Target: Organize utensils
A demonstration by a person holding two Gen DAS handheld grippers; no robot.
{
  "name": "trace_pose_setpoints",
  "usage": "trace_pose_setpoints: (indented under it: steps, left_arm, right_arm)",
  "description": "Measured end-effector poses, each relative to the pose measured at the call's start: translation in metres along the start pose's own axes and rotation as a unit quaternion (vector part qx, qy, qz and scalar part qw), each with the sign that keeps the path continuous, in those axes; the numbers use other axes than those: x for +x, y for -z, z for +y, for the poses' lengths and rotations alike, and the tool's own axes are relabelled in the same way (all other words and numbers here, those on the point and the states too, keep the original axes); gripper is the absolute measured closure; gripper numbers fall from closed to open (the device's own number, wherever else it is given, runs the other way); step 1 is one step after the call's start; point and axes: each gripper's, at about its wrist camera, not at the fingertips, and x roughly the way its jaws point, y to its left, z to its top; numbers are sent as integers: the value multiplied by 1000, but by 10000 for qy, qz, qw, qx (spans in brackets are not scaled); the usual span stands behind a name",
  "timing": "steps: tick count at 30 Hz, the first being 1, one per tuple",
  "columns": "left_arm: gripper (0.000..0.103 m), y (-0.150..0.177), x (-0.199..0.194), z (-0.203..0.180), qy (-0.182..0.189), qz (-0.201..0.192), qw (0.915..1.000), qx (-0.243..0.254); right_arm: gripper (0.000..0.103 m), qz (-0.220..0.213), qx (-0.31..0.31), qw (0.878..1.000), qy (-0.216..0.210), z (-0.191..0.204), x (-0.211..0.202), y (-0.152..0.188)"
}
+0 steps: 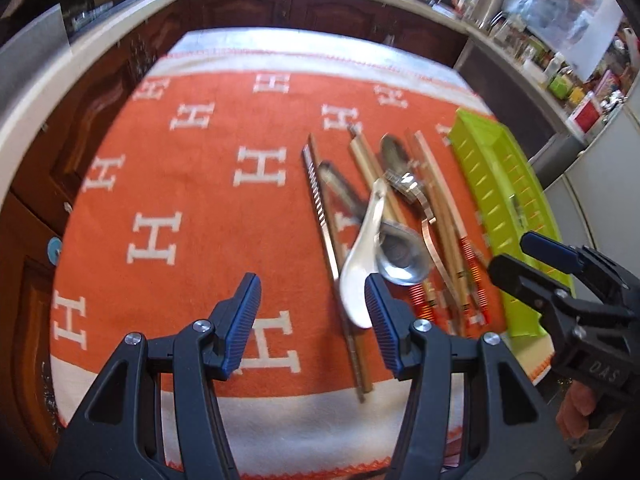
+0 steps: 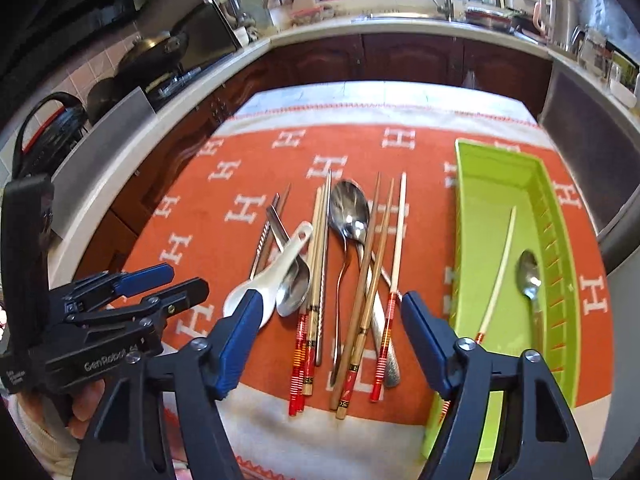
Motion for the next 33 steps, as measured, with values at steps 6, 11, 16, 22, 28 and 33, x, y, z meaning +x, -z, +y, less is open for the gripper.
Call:
trace_pose_setpoints:
  steps: [6,11,16,22,28,33]
  left_arm:
    - [79,-3,38,11,177,379,9989,-201]
    - [86,-11,52,17,299,454,9982,-263]
    - [87,-26,60,16,368,429,9981,-231]
    - [87,-38,70,11,426,459,9979,-173]
    - [87,-41,73,2,225,339,9991,73]
    - [90,-38,74,-2,-213,299,9987,344]
  right_arm:
    - [49,313,23,9993,-208,0,33,11]
    - [52,444,16,9984,-353,3,50,13]
    - [52,488,36,9980,-398,3,58,11]
    - [52,574,95,9973,-444,2,67,11]
    - [52,621,115,9971,-433,0,74,10]
    - [52,643,115,9969,-436,0,78,9]
